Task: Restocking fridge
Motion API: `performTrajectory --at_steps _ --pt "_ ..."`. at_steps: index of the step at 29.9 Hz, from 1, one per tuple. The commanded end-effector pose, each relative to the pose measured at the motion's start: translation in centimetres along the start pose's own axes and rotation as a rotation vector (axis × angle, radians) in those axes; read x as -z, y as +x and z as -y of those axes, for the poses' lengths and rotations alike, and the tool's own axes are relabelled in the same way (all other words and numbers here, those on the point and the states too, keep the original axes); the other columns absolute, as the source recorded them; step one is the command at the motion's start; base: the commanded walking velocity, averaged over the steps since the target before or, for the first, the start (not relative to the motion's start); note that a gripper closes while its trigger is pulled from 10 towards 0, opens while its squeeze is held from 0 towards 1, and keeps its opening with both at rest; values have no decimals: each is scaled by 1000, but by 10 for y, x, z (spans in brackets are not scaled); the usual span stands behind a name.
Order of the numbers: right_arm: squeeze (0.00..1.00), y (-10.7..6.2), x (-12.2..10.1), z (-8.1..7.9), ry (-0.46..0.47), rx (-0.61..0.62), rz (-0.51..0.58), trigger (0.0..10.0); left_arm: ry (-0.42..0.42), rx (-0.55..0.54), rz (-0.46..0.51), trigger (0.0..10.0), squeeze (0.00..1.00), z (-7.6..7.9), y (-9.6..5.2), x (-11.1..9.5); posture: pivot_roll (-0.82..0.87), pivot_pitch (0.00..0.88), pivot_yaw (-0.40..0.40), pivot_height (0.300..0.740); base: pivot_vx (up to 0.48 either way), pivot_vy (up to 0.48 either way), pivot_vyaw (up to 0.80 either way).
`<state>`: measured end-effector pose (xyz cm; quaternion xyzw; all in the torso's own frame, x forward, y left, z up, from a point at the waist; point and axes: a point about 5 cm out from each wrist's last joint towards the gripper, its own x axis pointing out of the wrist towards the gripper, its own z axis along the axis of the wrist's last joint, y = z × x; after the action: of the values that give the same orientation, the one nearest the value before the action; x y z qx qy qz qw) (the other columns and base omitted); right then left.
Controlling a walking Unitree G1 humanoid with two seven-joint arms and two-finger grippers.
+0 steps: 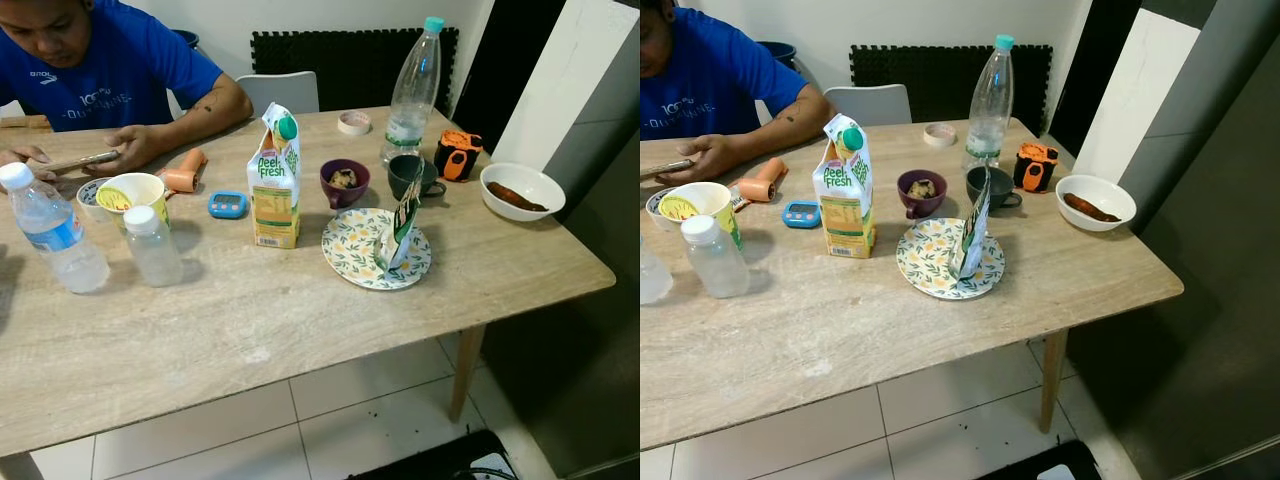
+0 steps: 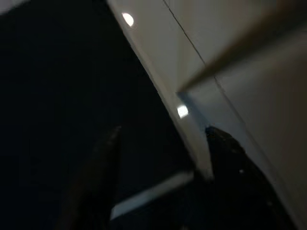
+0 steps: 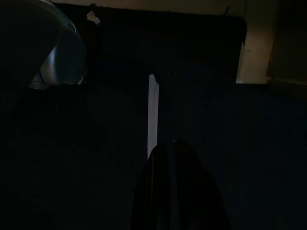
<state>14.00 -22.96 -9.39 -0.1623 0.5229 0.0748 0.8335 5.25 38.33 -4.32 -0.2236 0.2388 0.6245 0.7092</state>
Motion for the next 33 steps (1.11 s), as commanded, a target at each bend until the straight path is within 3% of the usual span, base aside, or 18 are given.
performTrajectory --at_steps 1,4,5,8,11,14,16,17,19,21,23,30,32,33 --pt "0 -1 3 1 -15 3 -9 10000 -28 -37 11 10000 1000 -7 1 -4 -22 97 -55 740 0 0 0" --pt "0 -1 2 4 -24 6 -10 10000 -213 -133 223 10000 1000 -17 12 -76 -23 95 -53 740 0 0 0" --pt "0 -1 2 4 -24 6 -10 10000 -213 -133 223 10000 1000 -17 12 -76 -23 95 -53 740 0 0 0" --pt "0 -1 2 4 -24 7 -9 10000 -303 -139 371 10000 1000 -13 11 -125 -24 95 -51 740 0 0 0" --pt "0 0 2 0 -26 -1 -10 10000 -348 -91 508 10000 1000 2 5 -166 -20 95 -54 740 0 0 0" --pt "0 0 3 -1 -26 -2 -11 10000 -351 -78 538 10000 1000 5 3 -175 -20 95 -54 740 0 0 0" --pt "0 0 3 -2 -28 -6 -13 10000 -371 -9 643 10000 1000 22 -6 -202 -24 96 -55 740 0 0 0" --pt "0 0 3 -2 -28 -6 -13 10000 -371 -9 643 10000 1000 22 -6 -202 -24 96 -55 740 0 0 0" --pt "0 0 3 -3 -30 -7 -12 10000 -398 64 783 10000 1000 37 -22 -238 -26 96 -55 740 0 0 0" --pt "0 0 3 -2 -32 -7 -11 10000 -408 88 828 10000 1000 42 -28 -249 -26 96 -55 740 0 0 0" --pt "0 0 2 -2 -32 -6 -10 10000 -408 143 939 10000 1000 55 -44 -273 -28 96 -52 740 0 0 0" --pt "0 0 3 -2 -31 -6 -11 10000 -438 239 1068 10000 1000 75 -68 -299 -32 94 -51 740 0 0 0" --pt "0 0 3 -3 -31 -8 -12 10000 -450 359 1103 10000 1000 90 -79 -309 -33 94 -51 740 0 0 0" --pt "0 0 3 -3 -31 -8 -12 10000 -450 359 1103 10000 1000 90 -79 -309 -33 94 -51 740 0 0 0"
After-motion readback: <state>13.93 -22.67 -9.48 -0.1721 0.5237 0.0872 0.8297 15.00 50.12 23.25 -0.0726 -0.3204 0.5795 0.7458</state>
